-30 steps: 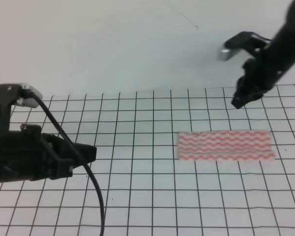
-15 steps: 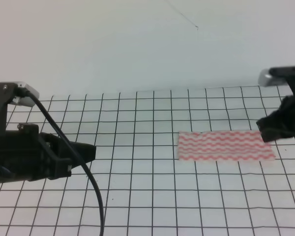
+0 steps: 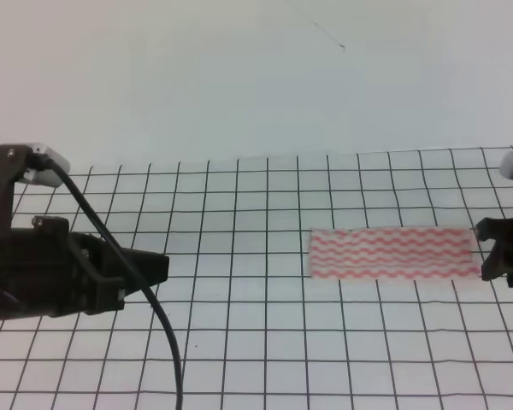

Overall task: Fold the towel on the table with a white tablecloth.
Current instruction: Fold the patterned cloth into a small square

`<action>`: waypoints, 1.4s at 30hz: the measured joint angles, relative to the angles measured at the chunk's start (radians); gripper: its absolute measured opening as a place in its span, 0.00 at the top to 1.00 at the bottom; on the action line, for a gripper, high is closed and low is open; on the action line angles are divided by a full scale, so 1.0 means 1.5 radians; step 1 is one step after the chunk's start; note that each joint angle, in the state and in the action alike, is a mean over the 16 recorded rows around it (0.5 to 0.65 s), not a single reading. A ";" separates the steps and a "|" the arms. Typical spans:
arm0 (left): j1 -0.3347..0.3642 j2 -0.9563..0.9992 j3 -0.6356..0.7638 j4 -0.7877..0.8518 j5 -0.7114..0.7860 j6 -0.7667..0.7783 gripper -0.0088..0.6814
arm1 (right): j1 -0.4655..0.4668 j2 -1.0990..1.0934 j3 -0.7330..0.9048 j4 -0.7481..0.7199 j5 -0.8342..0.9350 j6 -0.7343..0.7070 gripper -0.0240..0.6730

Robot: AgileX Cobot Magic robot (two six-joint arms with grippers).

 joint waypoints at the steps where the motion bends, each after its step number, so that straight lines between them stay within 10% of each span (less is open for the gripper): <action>1: 0.000 0.000 0.000 0.000 0.001 0.000 0.99 | -0.006 0.003 0.000 0.008 0.001 0.001 0.61; 23: 0.000 0.000 0.000 -0.007 0.016 0.005 0.99 | -0.039 0.077 -0.001 0.162 -0.054 -0.056 0.50; 42: 0.000 0.000 0.000 -0.007 0.017 0.011 0.99 | -0.039 0.086 -0.001 0.299 -0.045 -0.178 0.71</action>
